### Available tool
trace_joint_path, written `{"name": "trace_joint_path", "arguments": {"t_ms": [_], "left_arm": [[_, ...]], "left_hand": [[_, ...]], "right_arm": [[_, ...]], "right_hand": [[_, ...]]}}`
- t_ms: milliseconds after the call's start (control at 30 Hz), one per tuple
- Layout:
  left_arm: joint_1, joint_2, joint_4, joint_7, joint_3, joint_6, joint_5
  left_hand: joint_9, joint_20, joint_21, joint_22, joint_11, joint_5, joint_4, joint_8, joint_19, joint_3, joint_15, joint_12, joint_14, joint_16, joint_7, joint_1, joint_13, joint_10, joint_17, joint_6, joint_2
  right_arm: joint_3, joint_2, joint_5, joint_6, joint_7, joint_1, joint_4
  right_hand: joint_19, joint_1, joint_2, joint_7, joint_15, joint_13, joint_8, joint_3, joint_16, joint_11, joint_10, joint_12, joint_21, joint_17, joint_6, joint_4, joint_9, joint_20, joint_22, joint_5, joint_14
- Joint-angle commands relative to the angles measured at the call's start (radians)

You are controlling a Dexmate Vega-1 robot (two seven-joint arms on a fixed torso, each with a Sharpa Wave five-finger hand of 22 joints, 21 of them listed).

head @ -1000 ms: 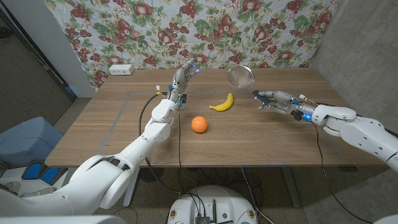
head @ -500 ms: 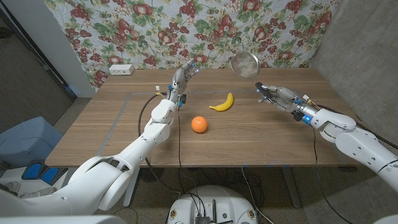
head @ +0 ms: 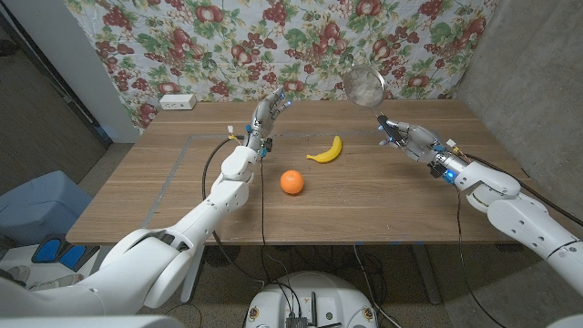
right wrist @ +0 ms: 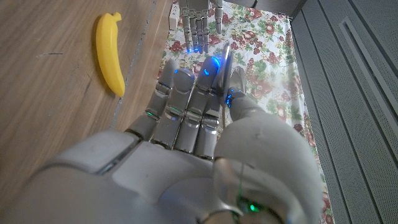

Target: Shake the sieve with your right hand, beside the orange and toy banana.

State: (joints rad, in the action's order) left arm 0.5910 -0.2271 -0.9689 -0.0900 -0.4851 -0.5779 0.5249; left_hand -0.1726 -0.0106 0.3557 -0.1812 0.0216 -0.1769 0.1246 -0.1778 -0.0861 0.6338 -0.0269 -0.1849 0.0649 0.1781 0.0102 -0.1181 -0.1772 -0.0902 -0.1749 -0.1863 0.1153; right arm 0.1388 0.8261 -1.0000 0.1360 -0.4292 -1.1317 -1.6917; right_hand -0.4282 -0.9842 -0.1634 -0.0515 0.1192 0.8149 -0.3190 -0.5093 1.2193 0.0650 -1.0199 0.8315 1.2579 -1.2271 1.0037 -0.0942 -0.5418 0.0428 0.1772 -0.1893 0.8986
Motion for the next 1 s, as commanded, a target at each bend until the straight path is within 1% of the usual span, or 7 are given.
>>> {"name": "trace_joint_path", "arguments": {"t_ms": [33,133,200,300,367,533,1000], "left_arm": [[-0.002,0.015,0.016,0.034,0.008,-0.023,-0.006],[-0.007,0.035,0.048,0.052,0.013,-0.063,-0.013],[-0.007,0.050,0.065,0.093,0.016,-0.095,-0.032],[-0.012,0.058,0.081,0.104,0.018,-0.111,-0.038],[-0.014,0.063,0.089,0.099,0.019,-0.114,-0.032],[-0.015,0.063,0.087,0.101,0.018,-0.106,-0.030],[-0.012,0.040,0.045,0.071,0.010,-0.036,-0.012]], "left_hand": [[0.000,0.021,-0.037,0.001,0.002,-0.004,-0.022,-0.004,0.064,0.017,-0.004,-0.001,-0.057,-0.009,-0.006,0.025,0.001,0.019,-0.005,-0.012,0.052],[0.000,0.015,-0.047,0.001,0.006,-0.005,-0.040,0.003,0.074,0.019,-0.010,0.006,-0.085,-0.008,-0.013,0.040,0.002,0.046,-0.006,0.004,0.054],[0.001,-0.008,-0.076,0.002,0.008,-0.007,-0.058,0.009,0.118,0.025,-0.017,0.009,-0.147,-0.012,-0.022,0.053,0.003,0.081,-0.004,0.045,0.055],[0.003,-0.052,-0.106,0.004,0.017,-0.010,-0.070,0.012,0.159,0.033,-0.035,0.011,-0.203,-0.011,-0.035,0.060,0.004,0.126,-0.001,0.094,0.053],[0.003,-0.058,-0.113,0.004,0.022,-0.010,-0.074,0.012,0.168,0.035,-0.040,0.012,-0.222,-0.012,-0.039,0.062,0.005,0.144,-0.001,0.108,0.054],[0.003,-0.058,-0.117,0.004,0.028,-0.010,-0.078,0.012,0.168,0.035,-0.042,0.013,-0.232,-0.010,-0.044,0.065,0.005,0.161,0.000,0.122,0.049],[0.003,-0.038,-0.110,0.004,0.013,-0.010,-0.073,0.003,0.124,0.035,-0.035,0.003,-0.222,-0.001,-0.031,0.066,0.005,0.159,0.004,0.119,0.038]], "right_arm": [[0.000,0.010,0.014,-0.016,0.027,0.002,-0.012],[-0.002,0.026,0.030,-0.037,0.072,-0.006,-0.034],[-0.002,0.039,0.042,-0.055,0.102,-0.010,-0.049],[-0.002,0.057,0.053,-0.088,0.144,-0.014,-0.070],[-0.002,0.068,0.061,-0.107,0.173,-0.017,-0.083],[-0.007,0.100,0.081,-0.175,0.270,-0.031,-0.132],[-0.017,0.171,0.061,-0.337,0.375,-0.048,-0.199]], "right_hand": [[-0.002,0.001,-0.003,0.003,0.094,0.003,0.003,-0.017,0.000,0.035,-0.025,-0.003,-0.003,0.001,0.008,-0.017,-0.002,0.083,-0.001,-0.006,-0.001],[-0.004,0.001,-0.004,0.000,0.094,0.002,0.003,-0.017,0.000,0.035,-0.028,-0.003,-0.002,0.001,0.008,-0.017,-0.001,0.081,-0.001,-0.006,0.000],[-0.004,0.001,-0.004,0.000,0.094,0.002,0.004,-0.017,0.000,0.035,-0.026,-0.004,-0.002,0.001,0.008,-0.017,-0.001,0.081,-0.001,-0.006,0.001],[-0.005,0.001,-0.004,-0.001,0.094,0.003,0.004,-0.017,-0.001,0.035,-0.025,-0.004,-0.002,0.001,0.009,-0.017,-0.001,0.081,-0.001,-0.006,0.001],[-0.005,0.001,-0.004,-0.002,0.094,-0.001,0.004,-0.017,-0.001,0.035,-0.027,-0.005,-0.003,0.001,0.009,-0.017,0.000,0.080,-0.001,-0.006,0.001],[-0.004,0.001,-0.006,-0.002,0.094,0.000,0.005,-0.018,-0.002,0.033,-0.025,-0.006,-0.003,0.001,0.007,-0.018,-0.002,0.079,-0.001,-0.006,0.002],[-0.011,-0.006,-0.009,-0.013,0.094,-0.009,0.012,-0.022,-0.002,0.027,-0.030,-0.010,-0.001,0.001,0.004,-0.023,0.003,0.072,-0.001,-0.005,0.006]]}}
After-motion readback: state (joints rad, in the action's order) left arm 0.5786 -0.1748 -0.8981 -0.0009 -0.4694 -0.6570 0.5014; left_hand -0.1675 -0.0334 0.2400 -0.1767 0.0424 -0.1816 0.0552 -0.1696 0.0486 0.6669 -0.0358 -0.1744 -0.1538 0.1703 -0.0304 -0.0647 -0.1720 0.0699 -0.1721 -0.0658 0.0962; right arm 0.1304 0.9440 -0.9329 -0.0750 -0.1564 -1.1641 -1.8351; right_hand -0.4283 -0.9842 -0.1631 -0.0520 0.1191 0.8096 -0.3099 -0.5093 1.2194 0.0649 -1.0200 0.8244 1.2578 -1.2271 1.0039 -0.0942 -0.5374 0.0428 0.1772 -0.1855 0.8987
